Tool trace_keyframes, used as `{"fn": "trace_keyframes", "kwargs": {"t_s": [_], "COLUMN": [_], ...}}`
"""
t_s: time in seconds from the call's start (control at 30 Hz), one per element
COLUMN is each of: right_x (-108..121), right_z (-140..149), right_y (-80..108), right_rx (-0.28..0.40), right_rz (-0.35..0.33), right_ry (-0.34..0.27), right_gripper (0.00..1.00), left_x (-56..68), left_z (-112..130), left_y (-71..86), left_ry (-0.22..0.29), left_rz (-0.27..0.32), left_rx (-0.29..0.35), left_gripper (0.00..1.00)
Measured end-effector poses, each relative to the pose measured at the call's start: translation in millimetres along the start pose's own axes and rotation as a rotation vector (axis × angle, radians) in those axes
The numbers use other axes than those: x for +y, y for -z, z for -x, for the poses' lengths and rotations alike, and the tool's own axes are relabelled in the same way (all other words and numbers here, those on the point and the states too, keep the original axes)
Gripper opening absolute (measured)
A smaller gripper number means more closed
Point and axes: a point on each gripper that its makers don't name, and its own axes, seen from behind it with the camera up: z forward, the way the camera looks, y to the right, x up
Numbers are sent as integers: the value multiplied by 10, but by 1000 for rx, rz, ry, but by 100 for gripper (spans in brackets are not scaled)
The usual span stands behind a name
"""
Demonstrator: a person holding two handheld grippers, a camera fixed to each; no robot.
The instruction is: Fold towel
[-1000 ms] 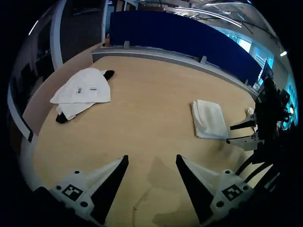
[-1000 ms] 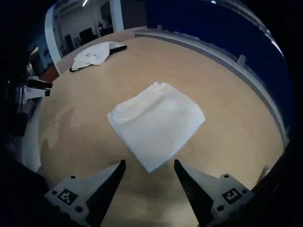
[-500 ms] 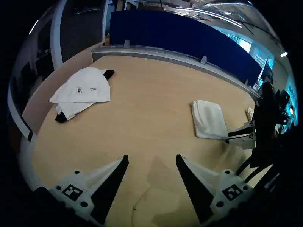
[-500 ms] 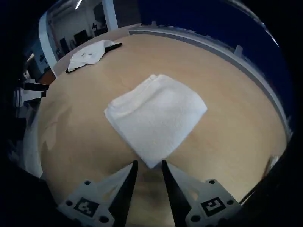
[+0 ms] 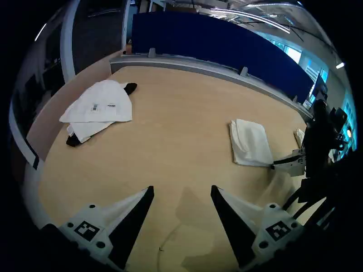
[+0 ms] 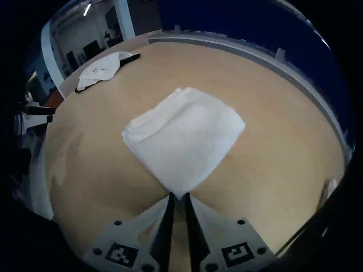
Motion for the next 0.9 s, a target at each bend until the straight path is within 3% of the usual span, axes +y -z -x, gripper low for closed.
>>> {"fn": "trace_keyframes", "kwargs": {"t_s": [0.4, 0.9], "right_x": [2, 141], "right_z": [-105, -1123], "right_y": [132, 976], "right_rx": [39, 241], "right_rz": [6, 26], "right_ry": [-10, -11], "right_gripper": [5, 4], "left_x": [5, 68], "left_z": [-25, -285], "left_y": [32, 80], "left_ry": [-2, -2], "left_rz": [-1, 12], "left_rx": [5, 50], "left_gripper": [94, 93]}}
